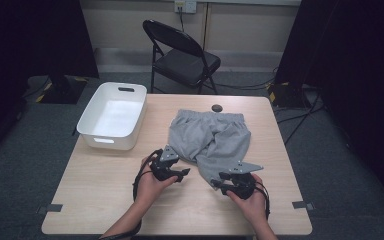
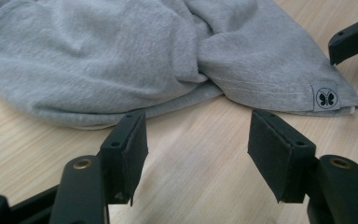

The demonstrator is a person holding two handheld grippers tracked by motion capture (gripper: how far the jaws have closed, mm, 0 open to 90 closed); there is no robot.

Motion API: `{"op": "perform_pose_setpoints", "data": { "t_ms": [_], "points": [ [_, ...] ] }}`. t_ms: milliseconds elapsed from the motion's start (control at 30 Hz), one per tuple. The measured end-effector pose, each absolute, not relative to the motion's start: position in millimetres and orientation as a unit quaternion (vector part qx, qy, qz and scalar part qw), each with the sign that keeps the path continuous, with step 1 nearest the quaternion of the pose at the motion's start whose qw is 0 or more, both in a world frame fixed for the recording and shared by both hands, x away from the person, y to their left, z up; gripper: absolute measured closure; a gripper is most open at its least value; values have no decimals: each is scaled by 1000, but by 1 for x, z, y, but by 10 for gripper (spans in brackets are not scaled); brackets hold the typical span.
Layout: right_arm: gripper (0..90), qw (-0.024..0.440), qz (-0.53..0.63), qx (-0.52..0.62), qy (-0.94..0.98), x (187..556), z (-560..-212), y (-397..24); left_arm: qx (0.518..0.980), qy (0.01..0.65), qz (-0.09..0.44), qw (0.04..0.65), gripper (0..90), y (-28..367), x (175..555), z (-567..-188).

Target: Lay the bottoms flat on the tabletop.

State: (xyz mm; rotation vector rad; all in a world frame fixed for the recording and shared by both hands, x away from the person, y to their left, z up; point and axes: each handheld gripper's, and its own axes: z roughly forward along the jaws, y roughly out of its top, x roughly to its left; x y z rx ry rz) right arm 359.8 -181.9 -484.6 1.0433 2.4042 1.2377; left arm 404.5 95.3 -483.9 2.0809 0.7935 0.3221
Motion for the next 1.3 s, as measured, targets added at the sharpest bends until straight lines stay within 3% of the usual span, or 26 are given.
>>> {"op": "perform_pose_setpoints", "data": {
  "t_ms": [300, 500, 600, 800, 1300],
  "points": [
    [563, 126, 397, 341, 842, 361, -496, -177, 840, 315, 127, 423, 368, 95, 403, -491],
    [612, 146, 388, 326, 849, 360, -498, -173, 842, 314, 129, 419, 338, 99, 400, -493],
    [728, 152, 386, 338, 845, 361, -498, -174, 845, 310, 126, 416, 338, 101, 398, -494],
    [796, 140, 386, 364, 836, 364, -496, -177, 848, 308, 125, 413, 338, 102, 396, -498],
    [820, 142, 428, 392, 802, 405, -430, -183, 846, 299, 119, 425, 364, 102, 396, -493]
  ]
}}
